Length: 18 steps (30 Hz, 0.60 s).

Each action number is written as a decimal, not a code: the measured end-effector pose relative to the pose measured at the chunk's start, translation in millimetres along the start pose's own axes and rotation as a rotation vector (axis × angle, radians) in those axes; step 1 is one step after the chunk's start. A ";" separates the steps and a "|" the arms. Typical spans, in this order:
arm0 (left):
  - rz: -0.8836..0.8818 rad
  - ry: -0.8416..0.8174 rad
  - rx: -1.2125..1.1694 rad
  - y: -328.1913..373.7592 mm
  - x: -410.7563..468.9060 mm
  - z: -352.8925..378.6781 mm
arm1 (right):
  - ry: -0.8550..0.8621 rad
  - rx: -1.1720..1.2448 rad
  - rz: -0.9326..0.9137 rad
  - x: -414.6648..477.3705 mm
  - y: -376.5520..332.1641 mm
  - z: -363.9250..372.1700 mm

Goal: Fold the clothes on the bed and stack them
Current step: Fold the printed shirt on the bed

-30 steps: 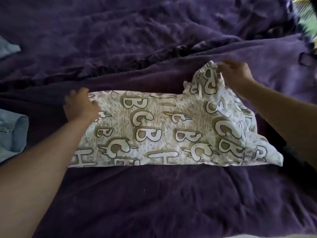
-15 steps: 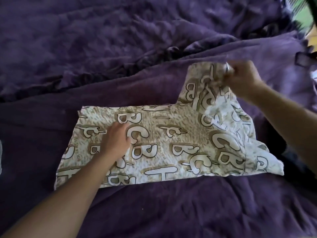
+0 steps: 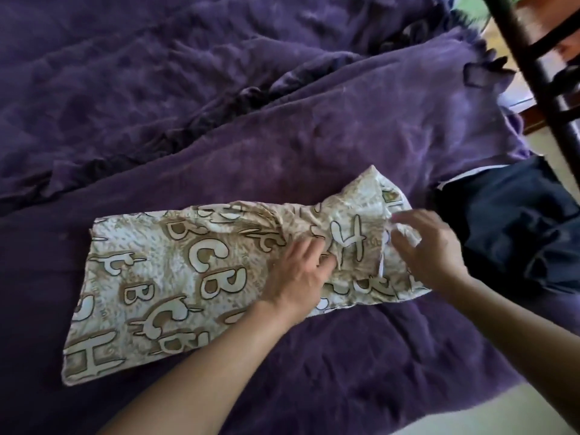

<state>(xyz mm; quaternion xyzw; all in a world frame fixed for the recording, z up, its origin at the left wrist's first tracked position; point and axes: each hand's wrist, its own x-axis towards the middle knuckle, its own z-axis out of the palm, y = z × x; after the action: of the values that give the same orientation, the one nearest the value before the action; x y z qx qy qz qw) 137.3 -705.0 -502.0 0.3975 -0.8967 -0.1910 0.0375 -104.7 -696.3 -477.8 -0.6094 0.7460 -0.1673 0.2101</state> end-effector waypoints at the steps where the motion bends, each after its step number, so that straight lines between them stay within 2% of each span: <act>1: -0.064 -0.118 0.002 5.7 1.6 7.5 | 0.041 -0.015 0.175 5.4 7.0 -7.6; 3: -0.197 -0.344 -0.015 9.6 6.3 19.9 | -0.129 0.024 0.532 13.2 23.3 -14.7; 4: -0.229 -0.423 -0.033 10.0 9.8 24.3 | -0.243 0.057 0.615 14.7 30.5 -13.5; 6: -0.258 -0.507 -0.072 10.8 17.8 29.0 | -0.392 0.135 0.632 17.1 40.6 -10.8; 8: -0.284 -0.494 -0.159 10.0 20.1 26.7 | -0.454 0.242 0.579 18.4 35.1 -16.8; 10: -0.310 -0.368 -0.282 8.9 11.1 20.5 | -0.481 0.379 0.499 12.6 21.6 -30.7; 13: -0.469 0.001 -0.460 -0.6 -16.1 2.8 | -0.527 0.567 0.368 3.8 -21.6 -51.7; 15: -0.605 0.160 -0.479 -12.7 -42.4 -9.0 | -0.572 0.560 0.314 3.9 -55.2 -46.1; 18: -0.798 0.268 -0.483 -30.1 -91.5 -20.6 | -0.607 0.406 0.226 12.7 -112.5 -7.0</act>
<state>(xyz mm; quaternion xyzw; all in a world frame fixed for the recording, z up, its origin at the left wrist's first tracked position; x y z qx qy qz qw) 225.2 -663.3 -486.4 0.7113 -0.5919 -0.3402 0.1675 -16.1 -731.4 -416.4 -0.4911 0.6640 -0.0994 0.5550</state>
